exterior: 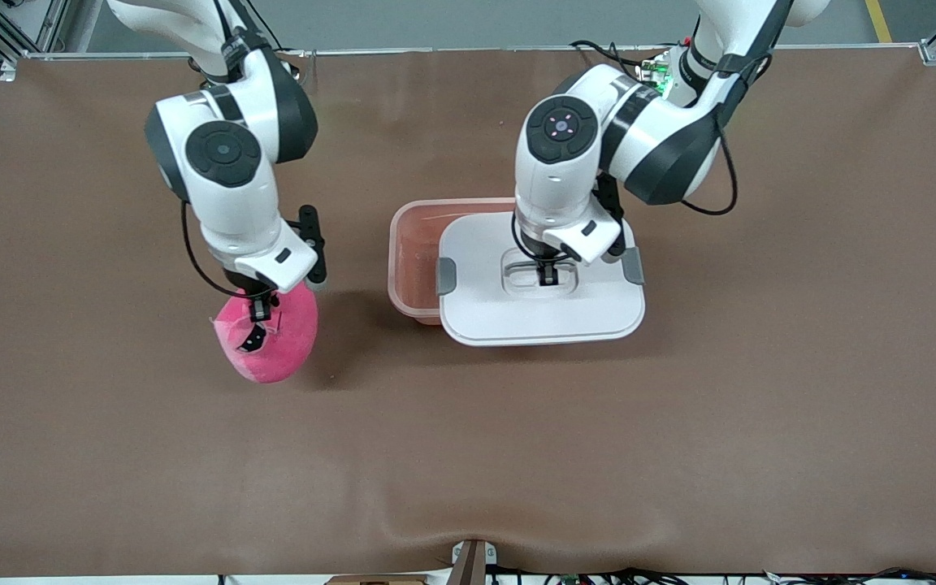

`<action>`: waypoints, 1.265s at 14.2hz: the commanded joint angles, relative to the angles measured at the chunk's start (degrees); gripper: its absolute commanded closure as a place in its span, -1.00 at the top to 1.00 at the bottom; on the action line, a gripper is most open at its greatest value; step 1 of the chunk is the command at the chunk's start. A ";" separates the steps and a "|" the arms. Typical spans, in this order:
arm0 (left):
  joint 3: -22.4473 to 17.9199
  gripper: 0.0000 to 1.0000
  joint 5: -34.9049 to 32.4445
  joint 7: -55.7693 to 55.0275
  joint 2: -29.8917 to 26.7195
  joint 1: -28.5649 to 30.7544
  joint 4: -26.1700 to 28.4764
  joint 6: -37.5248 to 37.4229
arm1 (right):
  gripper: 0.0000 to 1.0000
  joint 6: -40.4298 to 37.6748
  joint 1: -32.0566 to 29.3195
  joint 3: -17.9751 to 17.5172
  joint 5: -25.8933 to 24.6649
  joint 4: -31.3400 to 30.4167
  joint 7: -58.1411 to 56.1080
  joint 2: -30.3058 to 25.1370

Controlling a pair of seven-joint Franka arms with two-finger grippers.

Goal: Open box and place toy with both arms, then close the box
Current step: 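Lift the lid off with the left gripper while the right gripper lifts the toy, then lower the pink toy into the pink box and open the right gripper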

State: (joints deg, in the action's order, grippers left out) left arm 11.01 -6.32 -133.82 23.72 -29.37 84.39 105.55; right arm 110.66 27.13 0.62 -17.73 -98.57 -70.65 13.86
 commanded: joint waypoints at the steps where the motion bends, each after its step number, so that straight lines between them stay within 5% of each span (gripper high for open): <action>1: 0.68 -1.00 -0.98 0.84 -2.53 2.29 2.35 -0.61 | -1.00 -2.89 5.11 0.61 -1.87 0.75 3.84 0.29; 8: 0.94 -1.00 -0.19 7.17 -9.12 8.88 8.07 -0.44 | -1.00 -11.66 17.25 0.35 -9.95 4.51 5.09 -0.50; 18: 0.94 -1.00 3.85 19.81 -15.01 17.49 14.04 -0.09 | -1.00 -16.00 28.07 0.35 -9.87 5.76 14.93 0.20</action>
State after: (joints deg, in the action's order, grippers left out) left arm 11.35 -4.49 -118.02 13.09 -14.91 94.48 105.15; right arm 95.15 54.50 0.49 -26.16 -93.03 -56.53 14.08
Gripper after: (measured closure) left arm 0.930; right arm 0.859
